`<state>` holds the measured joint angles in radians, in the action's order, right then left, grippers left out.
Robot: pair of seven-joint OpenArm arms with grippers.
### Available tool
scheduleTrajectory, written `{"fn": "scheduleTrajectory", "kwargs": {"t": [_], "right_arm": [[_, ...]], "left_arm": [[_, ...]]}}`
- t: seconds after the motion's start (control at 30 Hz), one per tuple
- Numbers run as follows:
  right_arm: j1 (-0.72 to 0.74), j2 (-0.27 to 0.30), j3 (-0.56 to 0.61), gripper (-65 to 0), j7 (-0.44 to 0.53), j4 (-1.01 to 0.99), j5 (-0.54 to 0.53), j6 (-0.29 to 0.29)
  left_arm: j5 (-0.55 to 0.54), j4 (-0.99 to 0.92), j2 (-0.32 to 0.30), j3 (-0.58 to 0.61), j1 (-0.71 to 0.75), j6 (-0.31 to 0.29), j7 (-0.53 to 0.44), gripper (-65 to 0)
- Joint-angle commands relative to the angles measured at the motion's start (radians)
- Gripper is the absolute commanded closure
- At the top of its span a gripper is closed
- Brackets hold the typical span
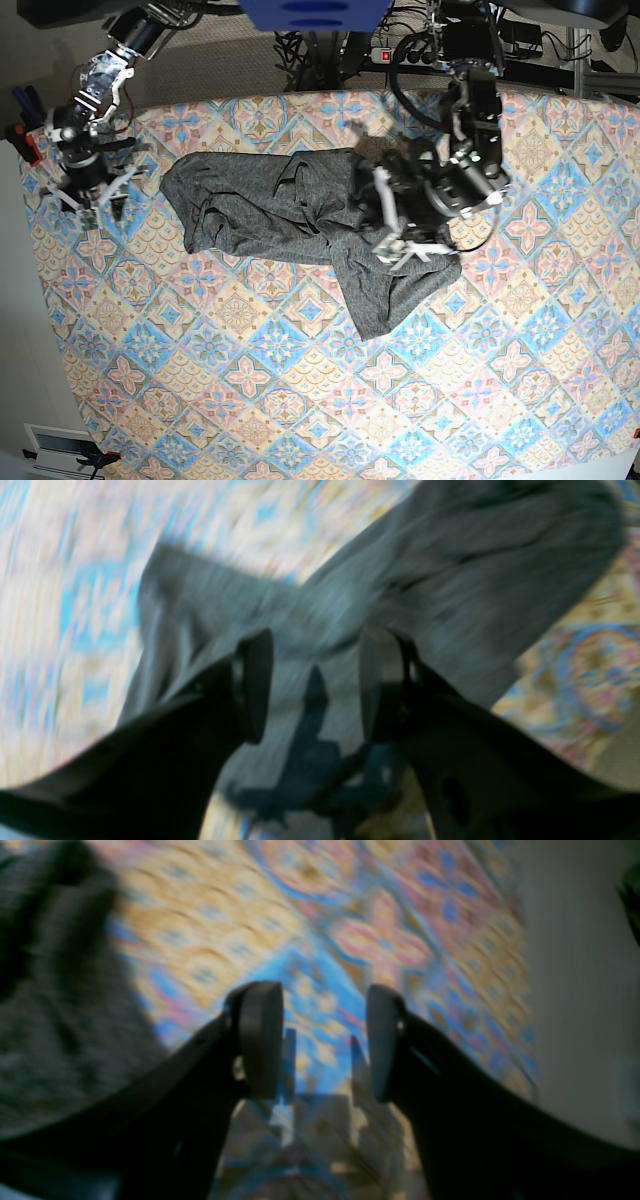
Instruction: Layout the t-shirt on the table in an organized manner, then fold the t-shirt properly
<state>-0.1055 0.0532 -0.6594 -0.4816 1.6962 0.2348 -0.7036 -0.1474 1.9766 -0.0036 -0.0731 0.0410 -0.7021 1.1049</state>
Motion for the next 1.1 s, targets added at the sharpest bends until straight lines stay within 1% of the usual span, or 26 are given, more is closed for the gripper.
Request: {"fn": "scheduleTrajectory", "kwargs": {"t": [0.0, 0.07, 0.23, 0.43, 0.53, 0.6, 0.7, 0.77, 0.8, 0.87, 0.9, 1.0, 1.03, 1.07], "right_arm": [[0.008, 0.015, 0.013, -26.2, 0.021, 0.029, -0.015, 0.005], [0.01, 0.004, 0.048, -26.2, 0.021, 0.051, -0.015, 0.005], [0.019, -0.072, 0.069, -26.2, 0.021, 0.11, -0.015, 0.005], [0.114, -0.089, 0.069, -26.5, 0.014, 0.167, -0.016, 0.005], [0.12, -0.141, 0.065, -27.6, 0.014, 0.167, -0.047, 0.005], [0.12, -0.157, 0.063, -30.7, -0.013, 0.167, -0.096, 0.005], [0.12, -0.155, 0.063, -35.8, -0.125, 0.161, -0.177, 0.005], [0.12, -0.154, 0.063, -37.7, -0.214, 0.158, -0.249, 0.005], [0.12, -0.148, 0.06, -37.8, -0.239, 0.158, -0.292, 0.005], [0.12, -0.115, 0.003, -36.9, -0.265, 0.157, -0.401, 0.005], [0.12, -0.109, -0.038, -36.4, -0.269, 0.157, -0.455, 0.005], [0.117, -0.108, -0.193, -35.2, -0.273, 0.138, -0.622, 0.005], [0.114, -0.108, -0.225, -35.1, -0.273, 0.109, -0.665, 0.005], [0.112, -0.108, -0.23, -35.0, -0.273, 0.075, -0.685, 0.005]], "left_arm": [[-0.013, 0.019, 0.001, -0.026, -0.005, 0.004, -0.026, -25.8], [-0.013, 0.019, -0.026, -0.06, 0.01, 0.004, -0.027, -25.8], [-0.013, 0.019, -0.074, -0.06, 0.03, 0.004, -0.029, -25.8], [-0.005, 0.019, -0.074, -0.063, 0.047, 0.004, -0.029, -25.8], [-0.008, 0.019, -0.074, -0.063, 0.052, 0.004, -0.029, -25.8], [-0.005, 0.017, -0.074, -0.063, 0.052, 0.004, -0.029, -25.8], [-0.008, 0.017, -0.074, -0.063, 0.052, 0.004, -0.029, -25.8], [-0.004, 0.017, -0.074, -0.063, 0.052, 0.004, -0.029, -25.8], [-0.004, 0.017, -0.074, -0.063, 0.052, 0.004, -0.029, -25.8], [-0.004, 0.016, -0.074, -0.061, 0.052, 0.004, -0.029, -25.8], [-0.004, 0.016, -0.074, -0.061, 0.052, 0.004, -0.029, -25.8], [-0.004, 0.016, -0.074, -0.061, 0.053, 0.004, -0.029, -25.8], [-0.004, 0.016, -0.074, -0.061, 0.053, 0.004, -0.029, -25.8], [-0.004, 0.016, -0.074, -0.061, 0.053, 0.004, -0.029, -25.8]]}}
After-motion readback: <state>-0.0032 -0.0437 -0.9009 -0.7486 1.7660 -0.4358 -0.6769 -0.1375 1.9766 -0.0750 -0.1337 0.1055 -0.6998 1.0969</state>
